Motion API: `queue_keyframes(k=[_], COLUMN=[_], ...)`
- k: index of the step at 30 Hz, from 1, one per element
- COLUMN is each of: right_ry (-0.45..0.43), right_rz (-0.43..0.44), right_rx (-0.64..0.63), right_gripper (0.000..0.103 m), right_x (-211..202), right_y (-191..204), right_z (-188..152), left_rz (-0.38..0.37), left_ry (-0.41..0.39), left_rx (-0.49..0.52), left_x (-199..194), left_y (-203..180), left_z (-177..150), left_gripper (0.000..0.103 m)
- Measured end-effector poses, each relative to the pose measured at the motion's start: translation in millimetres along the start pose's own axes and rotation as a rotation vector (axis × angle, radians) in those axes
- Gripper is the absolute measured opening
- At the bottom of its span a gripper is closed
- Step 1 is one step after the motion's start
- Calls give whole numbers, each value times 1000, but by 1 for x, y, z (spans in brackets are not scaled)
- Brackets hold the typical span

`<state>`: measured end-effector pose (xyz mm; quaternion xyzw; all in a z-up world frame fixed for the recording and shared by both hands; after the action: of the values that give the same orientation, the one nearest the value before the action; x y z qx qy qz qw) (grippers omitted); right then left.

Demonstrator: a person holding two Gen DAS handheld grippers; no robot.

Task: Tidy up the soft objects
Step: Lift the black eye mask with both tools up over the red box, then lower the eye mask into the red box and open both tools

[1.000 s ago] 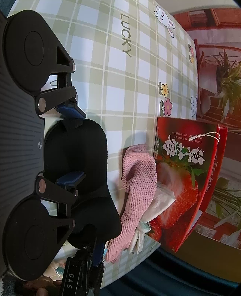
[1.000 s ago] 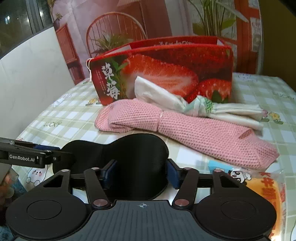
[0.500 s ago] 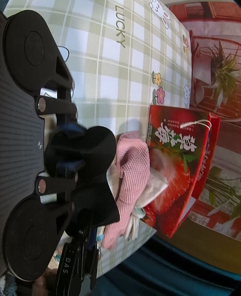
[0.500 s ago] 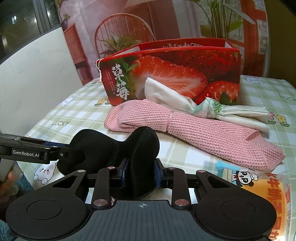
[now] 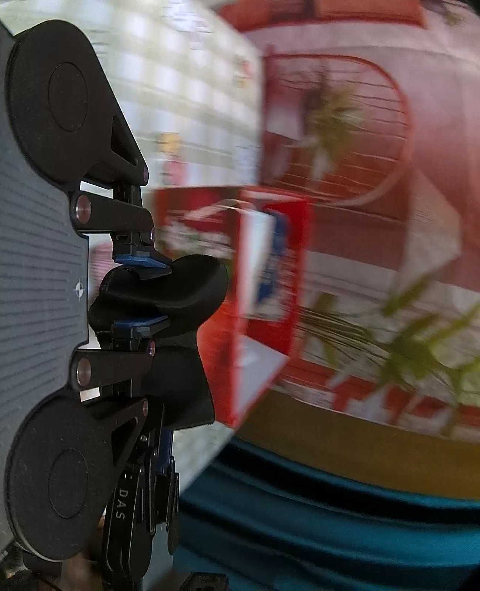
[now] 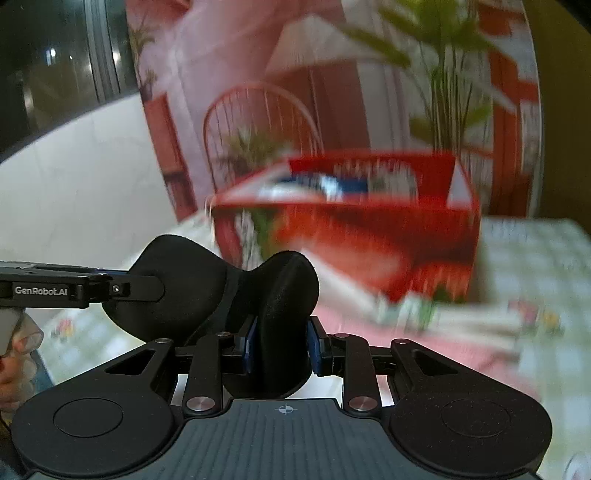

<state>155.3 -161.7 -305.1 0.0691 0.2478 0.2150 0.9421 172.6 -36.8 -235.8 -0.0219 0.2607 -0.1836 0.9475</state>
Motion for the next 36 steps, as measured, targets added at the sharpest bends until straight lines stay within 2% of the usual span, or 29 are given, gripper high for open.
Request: queue_keyframes(k=[7, 10, 14, 20, 27, 36], right_ry=[-116, -144, -134, -39, 83, 164], right_rz=[-26, -46, -78, -109, -136, -167], right_rx=[-68, -94, -98, -73, -29, 32], right_gripper=[25, 25, 25, 25, 26, 27], right_x=[-1, 7, 33, 80, 116, 135], right_y=[-15, -24, -42, -67, -85, -105], right_z=[84, 118, 147, 146, 117, 97], left_rz=[-6, -1, 11, 38, 50, 64], left_ry=[-98, -89, -42, 74, 211, 262], left_rx=[18, 4, -11, 14, 29, 43], left_x=[22, 46, 76, 125, 163, 180], left_y=[-8, -5, 5, 16, 26, 33], left_z=[82, 107, 118, 104, 75, 60], left_gripper=[28, 28, 28, 29, 33, 40])
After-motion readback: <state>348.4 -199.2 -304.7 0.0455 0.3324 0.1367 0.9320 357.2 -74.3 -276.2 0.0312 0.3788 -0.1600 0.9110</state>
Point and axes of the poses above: each gripper's, at about its wrist camera, not at the fingertips, and x roughly the way its jaws point, y to its left, z to its top, the point moved 10 cm from there along x, roughly the way its jaws point, and after that the axes turned 2 degrees about z, right-handed, at the moved point
